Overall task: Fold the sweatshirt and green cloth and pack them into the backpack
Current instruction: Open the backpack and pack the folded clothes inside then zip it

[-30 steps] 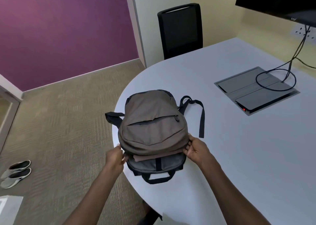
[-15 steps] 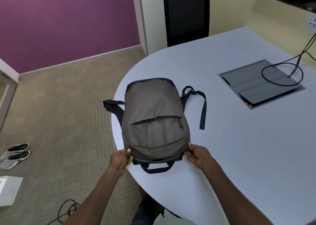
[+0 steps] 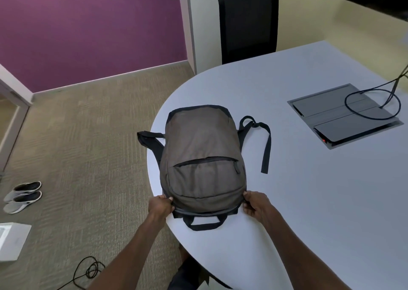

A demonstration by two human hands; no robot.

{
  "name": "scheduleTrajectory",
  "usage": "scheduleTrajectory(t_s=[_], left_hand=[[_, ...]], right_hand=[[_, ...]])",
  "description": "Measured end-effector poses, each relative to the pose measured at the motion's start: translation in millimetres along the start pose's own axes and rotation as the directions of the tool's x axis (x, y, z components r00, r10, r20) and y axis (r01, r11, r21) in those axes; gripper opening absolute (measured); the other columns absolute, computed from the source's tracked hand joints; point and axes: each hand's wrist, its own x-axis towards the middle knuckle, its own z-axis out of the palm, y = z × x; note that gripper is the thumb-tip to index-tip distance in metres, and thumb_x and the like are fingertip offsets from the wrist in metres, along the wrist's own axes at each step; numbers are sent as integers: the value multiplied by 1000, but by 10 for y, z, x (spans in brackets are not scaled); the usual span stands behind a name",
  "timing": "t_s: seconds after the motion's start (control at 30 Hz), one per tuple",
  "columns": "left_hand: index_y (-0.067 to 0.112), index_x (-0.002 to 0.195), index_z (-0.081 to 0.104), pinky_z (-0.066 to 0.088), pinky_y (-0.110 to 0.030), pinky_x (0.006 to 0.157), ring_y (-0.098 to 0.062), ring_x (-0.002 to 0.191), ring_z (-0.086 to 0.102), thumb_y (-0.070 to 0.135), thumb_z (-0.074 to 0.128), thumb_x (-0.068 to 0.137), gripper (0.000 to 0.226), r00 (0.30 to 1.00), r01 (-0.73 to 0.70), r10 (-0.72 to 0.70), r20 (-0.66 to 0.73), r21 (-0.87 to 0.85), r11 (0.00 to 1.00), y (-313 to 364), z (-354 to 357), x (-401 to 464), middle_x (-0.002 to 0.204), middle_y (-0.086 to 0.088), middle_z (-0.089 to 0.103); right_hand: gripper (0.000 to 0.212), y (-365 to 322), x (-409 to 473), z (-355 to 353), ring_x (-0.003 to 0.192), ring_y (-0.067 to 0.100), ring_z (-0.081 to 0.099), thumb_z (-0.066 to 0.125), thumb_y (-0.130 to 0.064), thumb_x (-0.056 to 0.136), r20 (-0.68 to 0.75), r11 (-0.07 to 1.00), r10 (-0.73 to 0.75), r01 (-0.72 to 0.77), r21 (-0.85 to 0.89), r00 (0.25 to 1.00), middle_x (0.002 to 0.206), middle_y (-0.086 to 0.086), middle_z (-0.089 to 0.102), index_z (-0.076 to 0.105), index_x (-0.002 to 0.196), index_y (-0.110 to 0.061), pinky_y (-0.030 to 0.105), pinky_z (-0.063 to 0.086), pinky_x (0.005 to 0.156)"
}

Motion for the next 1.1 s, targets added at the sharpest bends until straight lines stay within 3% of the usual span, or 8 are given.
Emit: scheduleTrajectory(t_s=[0.23, 0.37, 0.47, 0.57, 0.63, 0.73, 0.9, 1.1], left_hand=[[5, 91, 64, 55, -26, 59, -17, 71, 58, -4, 53, 92, 14, 983, 130, -104, 148, -174, 976, 183, -134, -50, 82, -9, 62], [6, 81, 60, 54, -30, 68, -19, 77, 62, -5, 49, 86, 17, 990, 130, -109, 92, -267, 955, 390, -294, 89, 83, -7, 66], [4, 89, 62, 49, -27, 63, -16, 70, 58, 0, 50, 94, 14, 999, 8, -24, -49, -292, 956, 590, -357, 303, 82, -9, 62], [7, 100, 60, 46, -28, 64, -16, 68, 55, -1, 48, 96, 15, 993, -116, 105, -58, -266, 957, 775, -364, 559, 89, -13, 60], [3, 115, 62, 53, -34, 80, -22, 87, 63, -4, 49, 96, 25, 983, -185, 181, -36, -182, 966, 858, -356, 721, 106, -13, 65], [1, 122, 62, 50, -42, 102, -28, 110, 65, -8, 54, 94, 30, 954, -295, 297, 37, -40, 955, 986, -328, 909, 114, -12, 68], [-4, 128, 56, 47, -27, 93, -19, 106, 59, -14, 47, 92, 38, 878, -448, 415, 239, 106, 888, 1160, -241, 1028, 121, -14, 63], [3, 144, 43, 44, -32, 105, -28, 125, 57, -13, 43, 85, 61, 801, -557, 412, 434, 289, 778, 1196, -182, 1275, 139, -14, 55]], right_hand=[[13, -185, -58, -95, 50, 16, 45, 53, 1, 92, 47, 988, 48, -55, 145, 998, 64, 9, 53, 61, 83, -5, 28, 42, 53], [8, -615, -181, -3, 77, 28, 56, 52, -6, 90, -344, 980, -192, 200, -13, 919, 84, 11, 58, 60, 90, -4, 37, 47, 70], [29, -922, -478, 318, 106, 26, 59, 60, -21, 89, -379, 710, -703, 566, -418, 602, 111, 8, 65, 63, 114, -8, 40, 49, 92], [55, -1139, -832, 848, 128, 22, 46, 66, -42, 88, 100, 295, -887, 721, -627, 451, 136, 5, 53, 53, 134, -16, 40, 38, 106], [77, -1157, -917, 1231, 145, 30, 23, 61, -61, 85, 405, 9, -778, 653, -757, 480, 156, 9, 29, 35, 148, -26, 53, 26, 113], [102, -1050, -897, 1671, 148, 42, -16, 61, -73, 78, 587, -177, -533, 598, -782, 609, 164, 8, -17, 3, 155, -41, 77, 9, 109], [117, -739, -686, 1844, 140, 46, -34, 69, -70, 73, 565, -213, -336, 524, -825, 754, 153, 3, -45, -14, 152, -46, 85, 2, 100], [118, -526, -526, 1850, 138, 42, -40, 73, -67, 71, 548, -237, -343, 495, -836, 763, 147, -4, -52, -14, 150, -52, 87, 4, 98]])
